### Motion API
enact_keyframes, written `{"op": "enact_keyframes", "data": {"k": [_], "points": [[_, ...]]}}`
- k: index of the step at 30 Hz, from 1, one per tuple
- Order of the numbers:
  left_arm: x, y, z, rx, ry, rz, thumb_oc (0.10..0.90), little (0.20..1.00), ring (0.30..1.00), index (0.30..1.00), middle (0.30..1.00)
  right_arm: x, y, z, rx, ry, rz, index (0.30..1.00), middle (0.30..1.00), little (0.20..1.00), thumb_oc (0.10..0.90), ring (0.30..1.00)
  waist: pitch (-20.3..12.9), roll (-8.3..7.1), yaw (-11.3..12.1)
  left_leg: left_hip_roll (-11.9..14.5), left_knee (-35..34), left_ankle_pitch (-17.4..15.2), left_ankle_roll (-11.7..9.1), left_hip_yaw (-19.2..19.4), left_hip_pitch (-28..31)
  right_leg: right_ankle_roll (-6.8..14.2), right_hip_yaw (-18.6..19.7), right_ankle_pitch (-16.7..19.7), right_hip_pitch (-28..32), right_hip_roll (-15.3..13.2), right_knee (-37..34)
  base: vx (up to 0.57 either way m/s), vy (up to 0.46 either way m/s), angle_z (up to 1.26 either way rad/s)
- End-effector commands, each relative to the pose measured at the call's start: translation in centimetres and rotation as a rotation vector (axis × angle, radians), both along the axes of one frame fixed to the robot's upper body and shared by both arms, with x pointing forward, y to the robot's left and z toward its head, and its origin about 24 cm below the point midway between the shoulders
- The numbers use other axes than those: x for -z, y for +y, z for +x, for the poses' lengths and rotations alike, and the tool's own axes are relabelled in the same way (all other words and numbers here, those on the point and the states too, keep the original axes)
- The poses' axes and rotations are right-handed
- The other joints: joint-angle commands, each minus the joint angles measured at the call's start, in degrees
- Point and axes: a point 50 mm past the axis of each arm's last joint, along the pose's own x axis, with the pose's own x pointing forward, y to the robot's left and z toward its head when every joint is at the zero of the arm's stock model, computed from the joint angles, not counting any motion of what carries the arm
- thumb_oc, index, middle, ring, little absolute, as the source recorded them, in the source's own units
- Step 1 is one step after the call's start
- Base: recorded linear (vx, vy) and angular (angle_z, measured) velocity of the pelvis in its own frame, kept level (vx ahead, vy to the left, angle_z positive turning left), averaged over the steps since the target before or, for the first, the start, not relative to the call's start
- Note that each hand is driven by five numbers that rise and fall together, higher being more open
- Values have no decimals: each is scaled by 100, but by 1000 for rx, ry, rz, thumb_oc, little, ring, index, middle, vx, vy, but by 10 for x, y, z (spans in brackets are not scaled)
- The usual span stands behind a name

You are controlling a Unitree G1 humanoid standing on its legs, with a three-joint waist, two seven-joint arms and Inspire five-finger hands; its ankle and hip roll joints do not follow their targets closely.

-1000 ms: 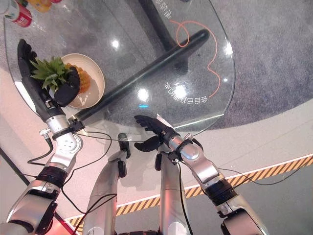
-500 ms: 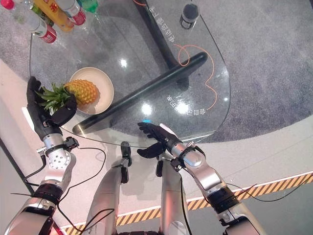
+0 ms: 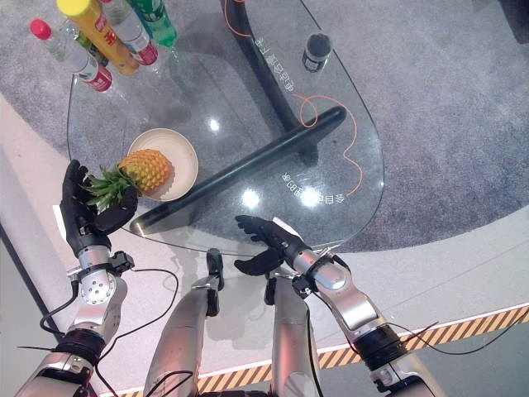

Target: Pick up the fruit to the plate

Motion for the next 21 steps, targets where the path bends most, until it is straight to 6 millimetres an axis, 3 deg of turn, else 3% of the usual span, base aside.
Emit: {"op": "enact_keyframes", "data": {"k": [1,15,21], "points": [[-28,5,-3,-1,-168,27,800,900,900,900,900,-28,8,-8,-93,-145,77,900,900,900,800,900,-150,177,5,-365,131,-191,32,-155,108,259,-617,-57,518,87,-63,0,0,0],[-34,10,-10,4,-202,99,800,900,900,900,900,-30,4,-9,-84,-141,87,900,900,900,800,900,-150,246,-21,-388,92,-203,12,-82,343,210,-565,-65,776,51,-196,0,0,0],[-53,7,-12,23,-292,157,800,900,900,900,900,-33,3,-7,-85,-142,84,900,900,900,800,900,-150,297,-28,-411,96,-201,5,-48,428,183,-541,-42,865,13,-247,1,0,-1]]}}
